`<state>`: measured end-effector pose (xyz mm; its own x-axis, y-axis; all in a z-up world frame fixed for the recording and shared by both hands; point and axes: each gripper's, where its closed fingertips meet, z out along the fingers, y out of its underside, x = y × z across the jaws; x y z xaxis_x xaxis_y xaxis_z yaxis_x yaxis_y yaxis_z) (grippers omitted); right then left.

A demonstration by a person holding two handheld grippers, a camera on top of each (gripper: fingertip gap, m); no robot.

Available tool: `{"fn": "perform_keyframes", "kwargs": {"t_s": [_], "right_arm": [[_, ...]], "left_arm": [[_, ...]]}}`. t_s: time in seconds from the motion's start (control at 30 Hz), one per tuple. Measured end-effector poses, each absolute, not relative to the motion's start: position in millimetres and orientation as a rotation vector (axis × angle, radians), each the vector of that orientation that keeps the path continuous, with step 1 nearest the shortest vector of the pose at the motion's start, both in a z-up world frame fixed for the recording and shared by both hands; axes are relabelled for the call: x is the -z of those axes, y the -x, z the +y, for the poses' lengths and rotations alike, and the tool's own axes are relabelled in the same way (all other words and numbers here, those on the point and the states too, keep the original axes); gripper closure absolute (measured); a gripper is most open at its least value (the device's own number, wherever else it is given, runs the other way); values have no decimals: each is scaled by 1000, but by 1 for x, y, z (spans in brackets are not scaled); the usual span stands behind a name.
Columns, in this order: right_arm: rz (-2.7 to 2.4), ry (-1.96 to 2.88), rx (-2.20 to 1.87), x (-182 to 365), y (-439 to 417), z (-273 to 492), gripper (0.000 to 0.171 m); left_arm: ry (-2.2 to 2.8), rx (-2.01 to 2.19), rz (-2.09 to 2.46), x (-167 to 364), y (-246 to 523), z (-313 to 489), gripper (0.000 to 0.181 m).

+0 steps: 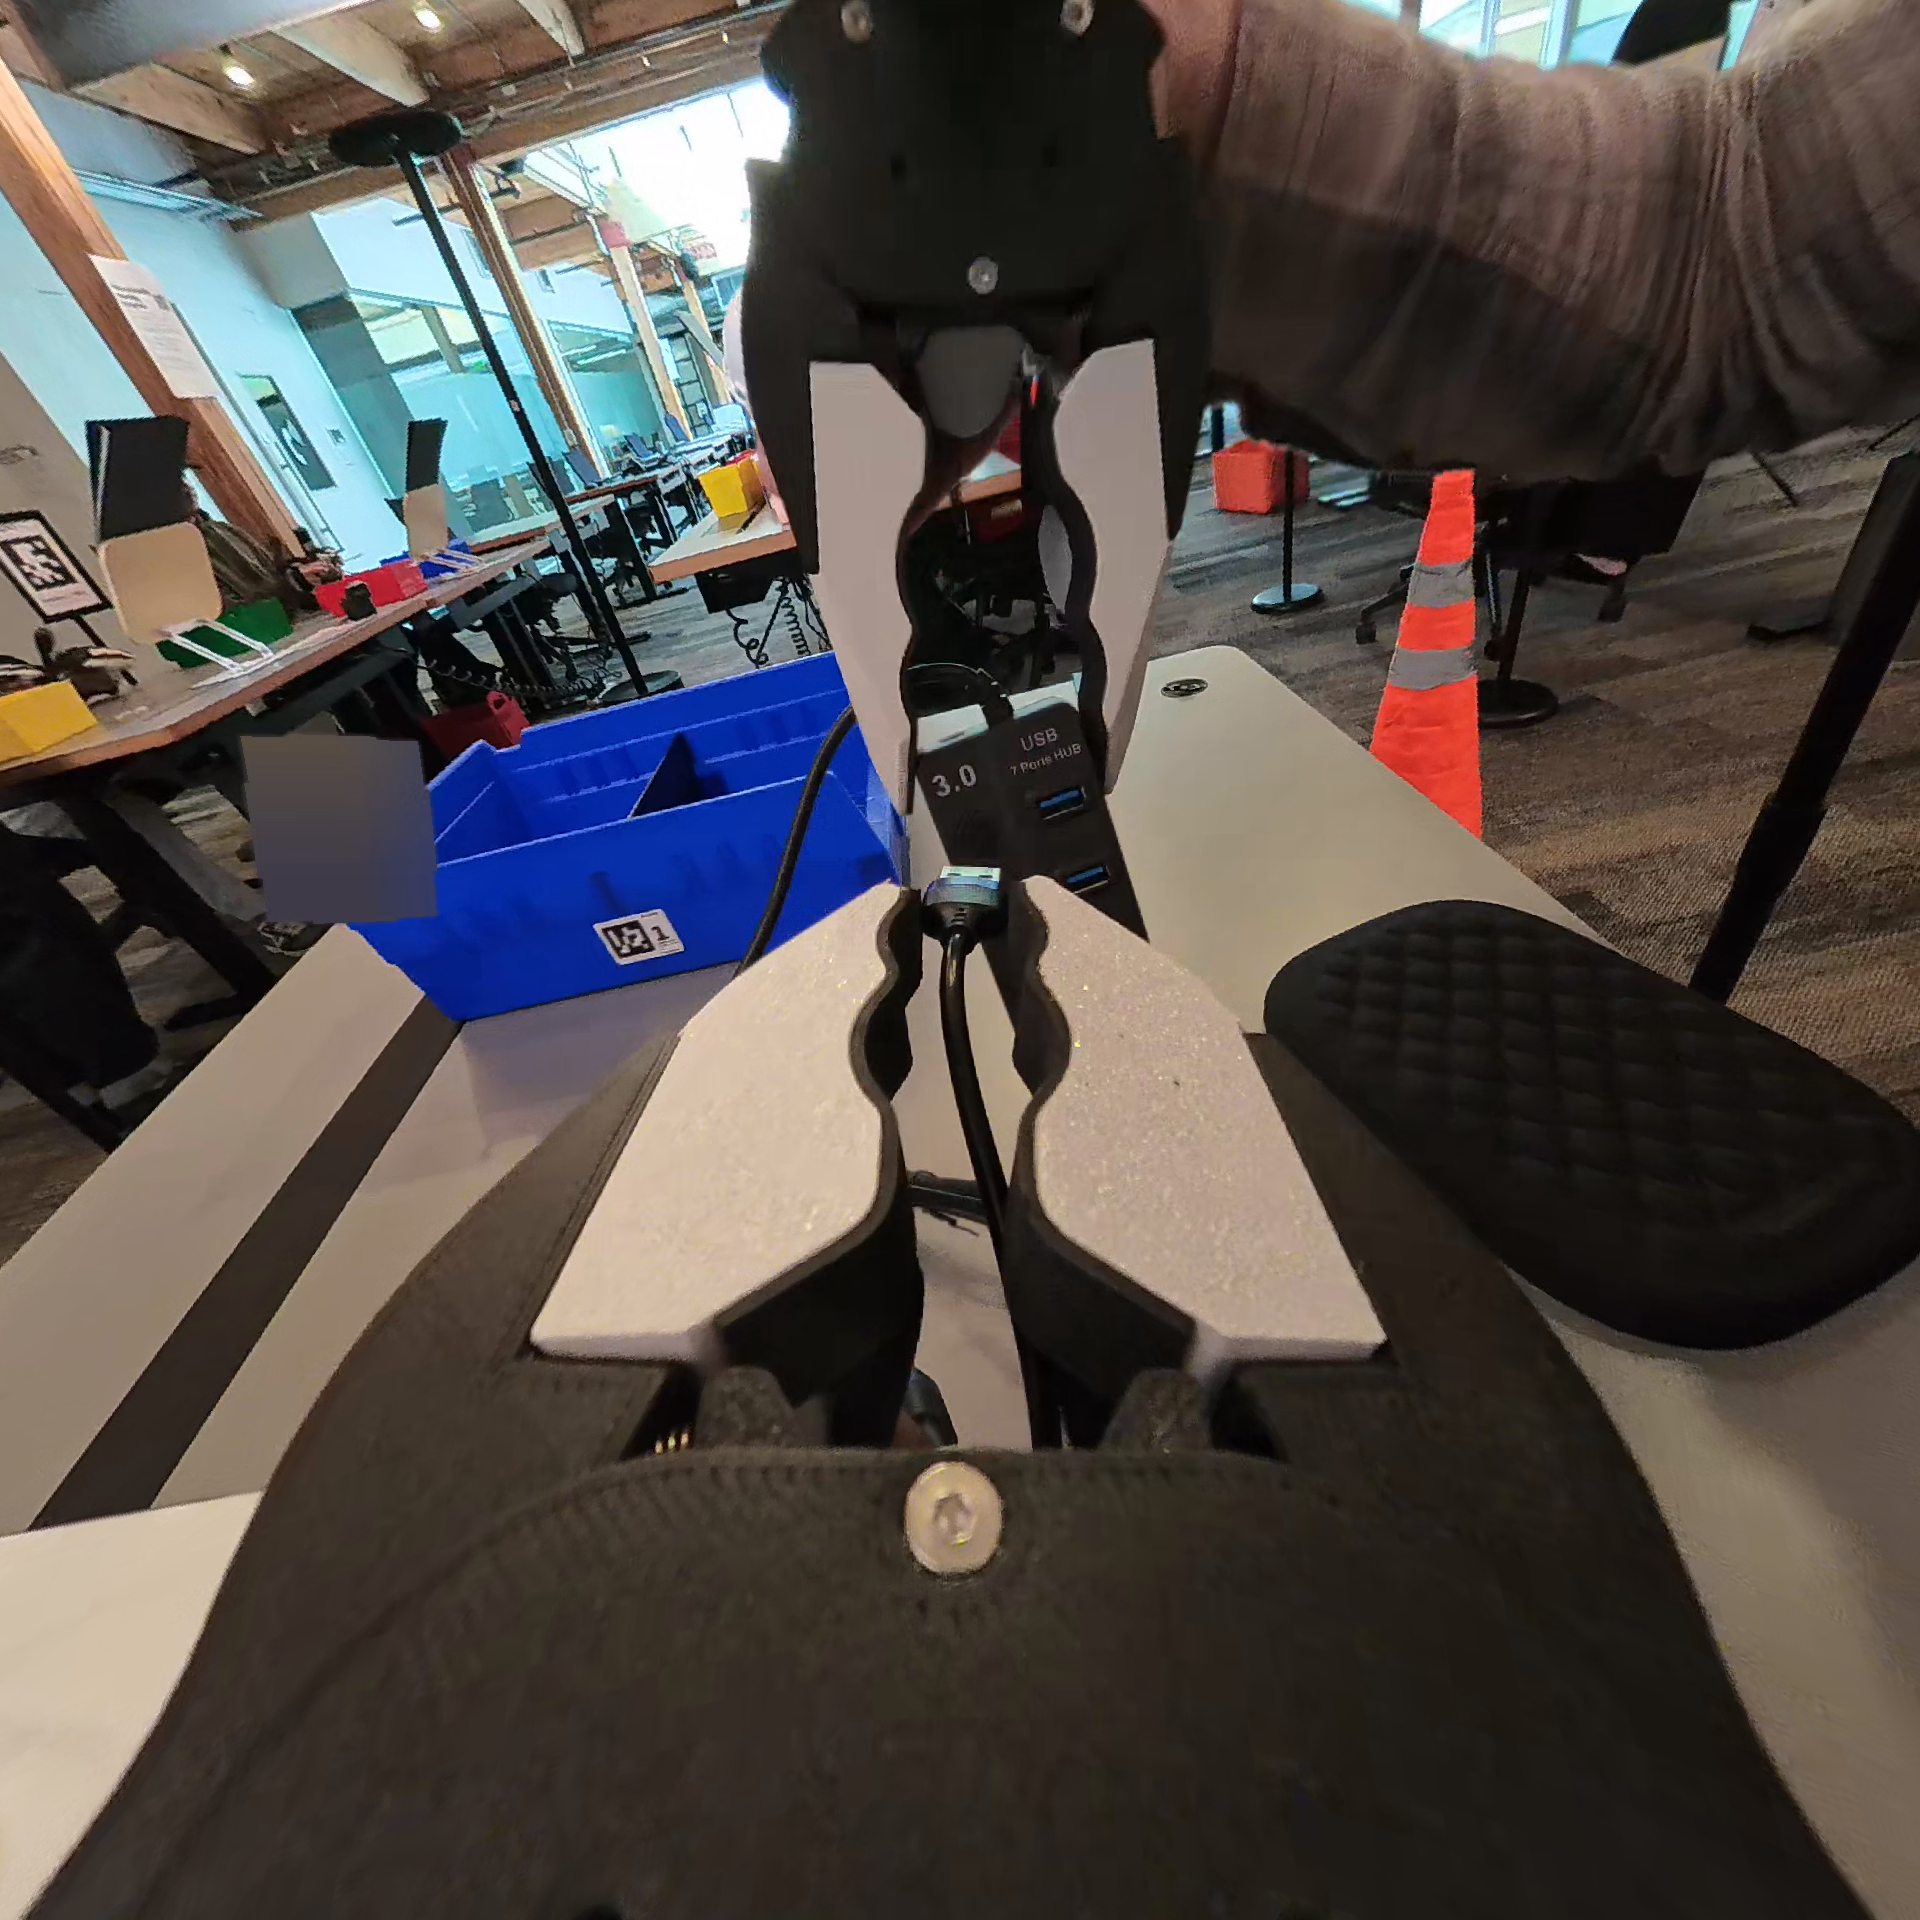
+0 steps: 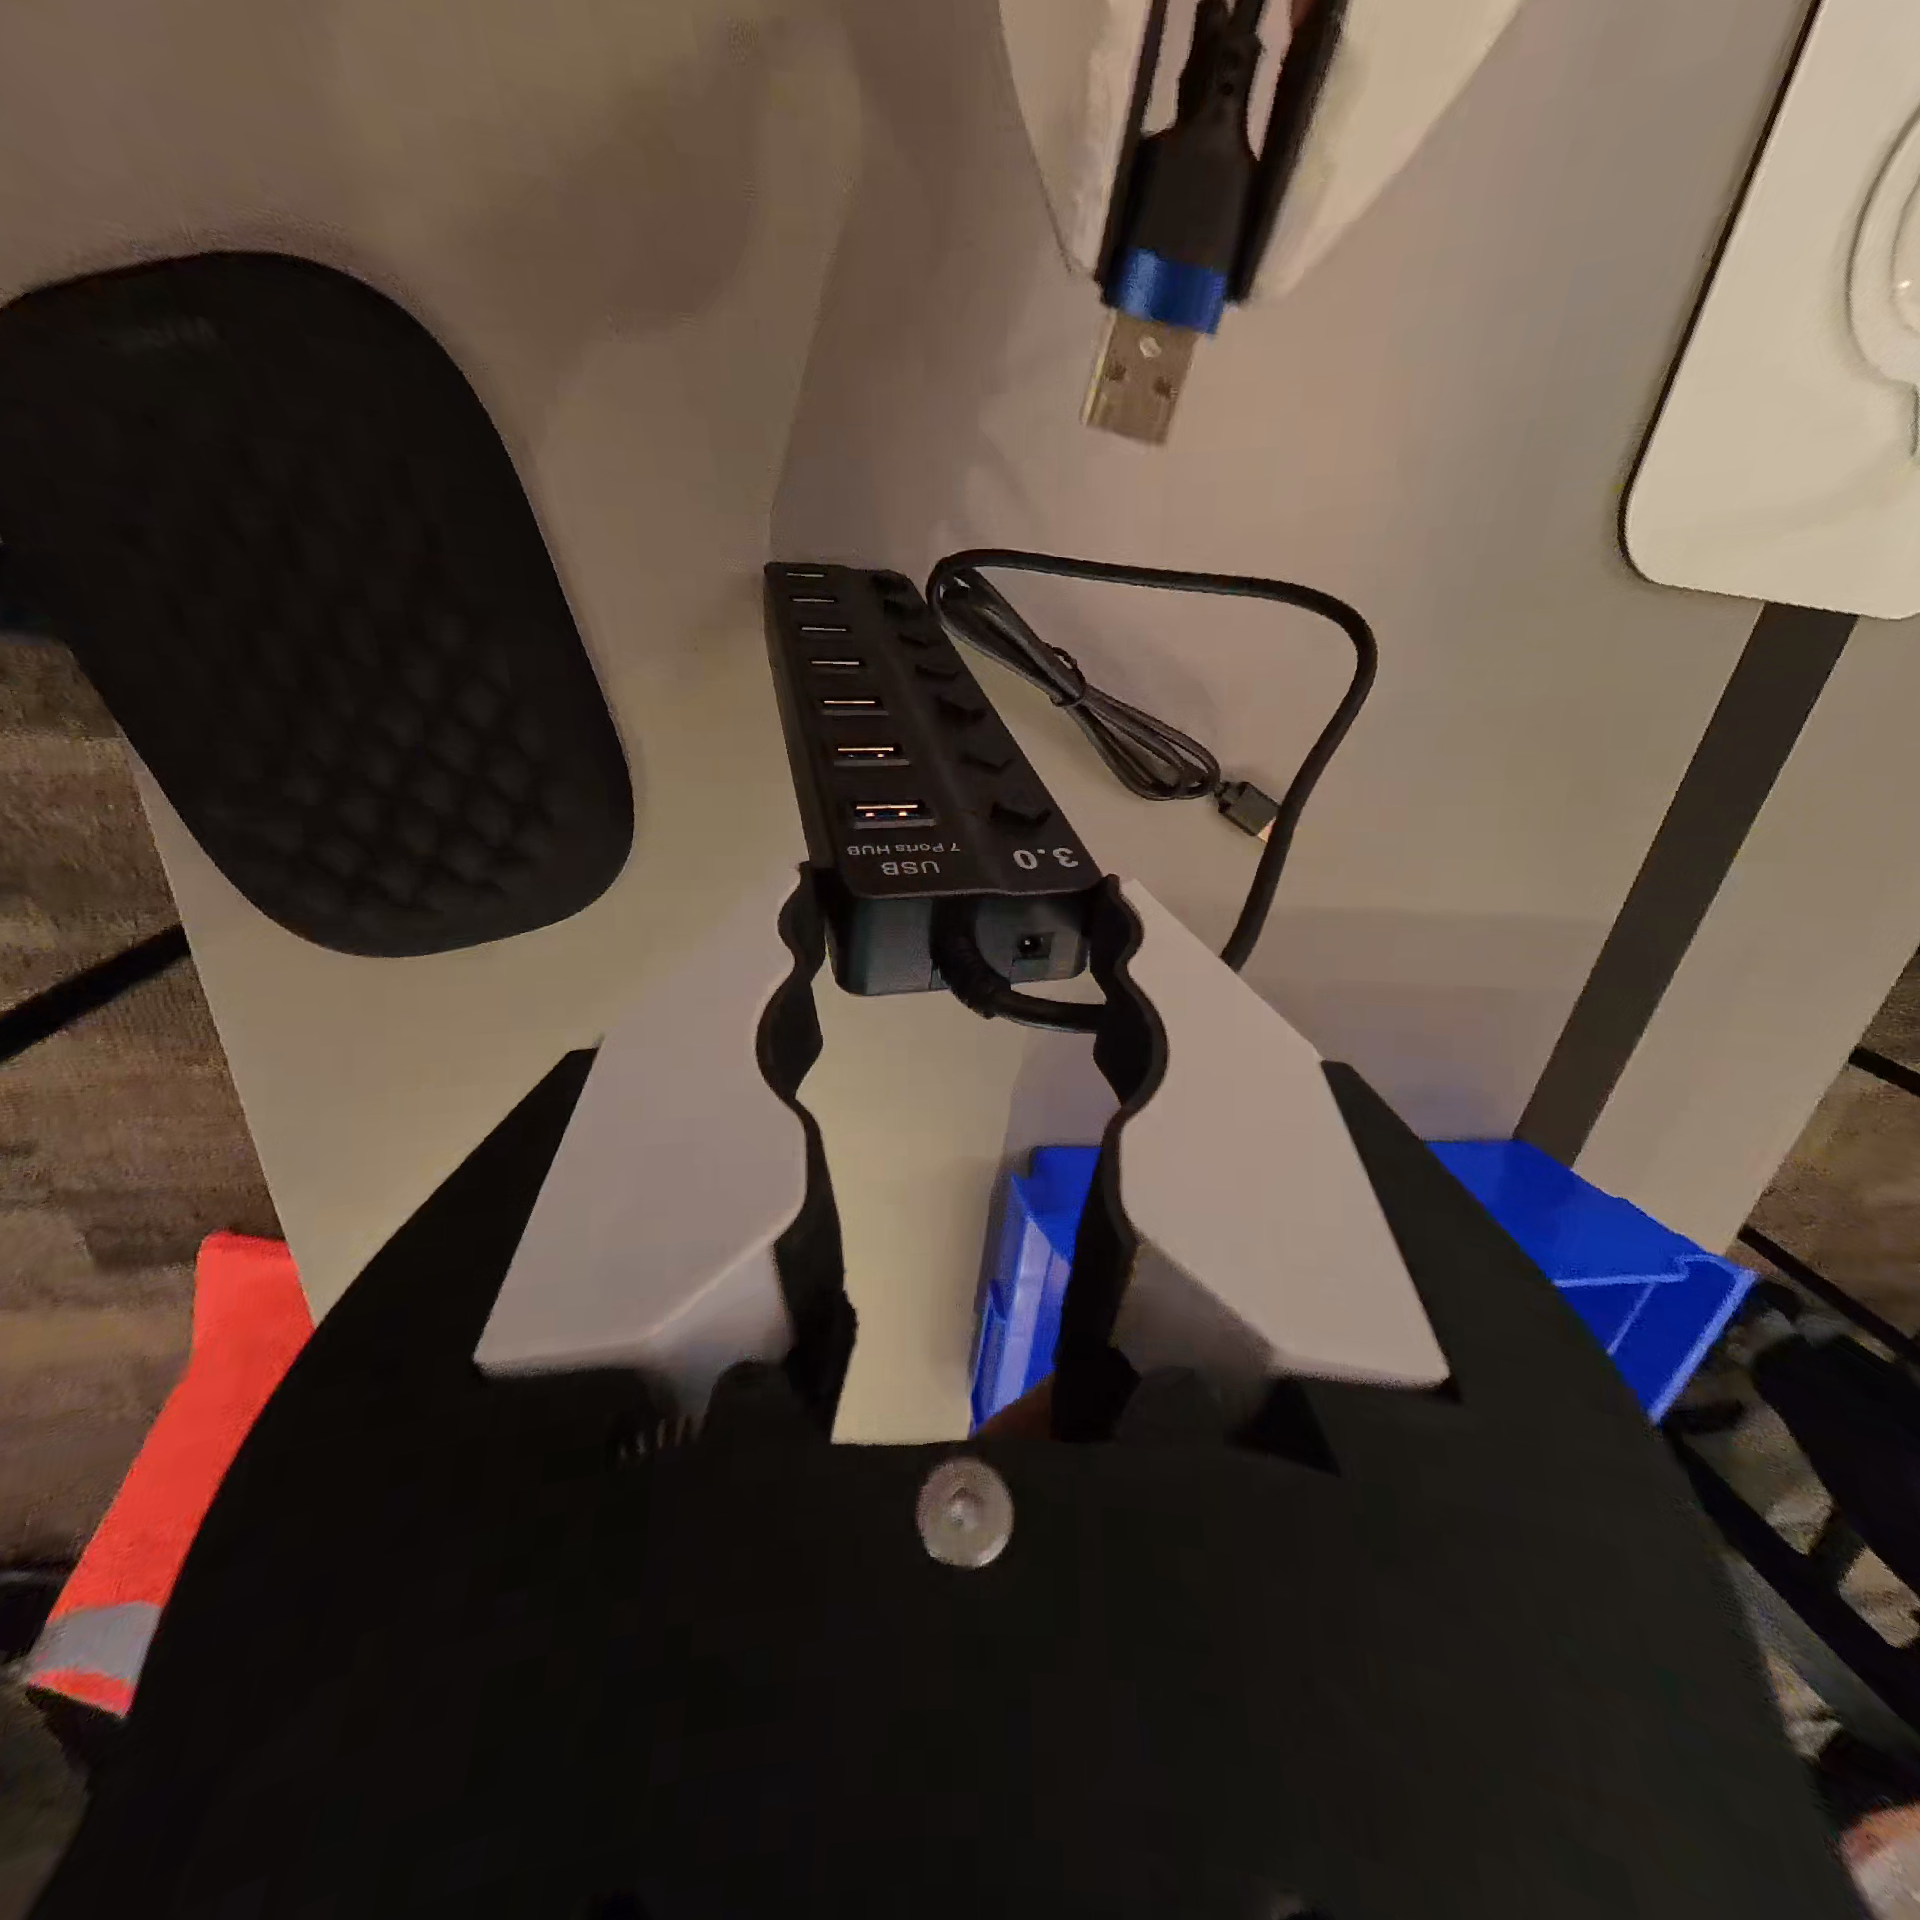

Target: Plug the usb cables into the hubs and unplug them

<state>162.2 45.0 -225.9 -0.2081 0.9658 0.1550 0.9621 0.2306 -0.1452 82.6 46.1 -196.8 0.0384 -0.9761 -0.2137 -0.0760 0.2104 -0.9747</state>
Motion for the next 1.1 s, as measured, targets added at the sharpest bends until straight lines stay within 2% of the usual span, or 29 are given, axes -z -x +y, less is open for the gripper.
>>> {"fn": "perform_keyframes", "kwargs": {"t_s": [0.33,0.73,1.1], "right_arm": [[-2411,1811,125,223,-132,36,121],[-2432,1840,389,221,-138,41,121],[-2391,1849,291,222,-124,34,120]], "left_arm": [[1122,980,1377,199,-72,44,166],[1142,974,1391,207,-76,44,166],[1138,991,1418,214,-81,38,166]]}}
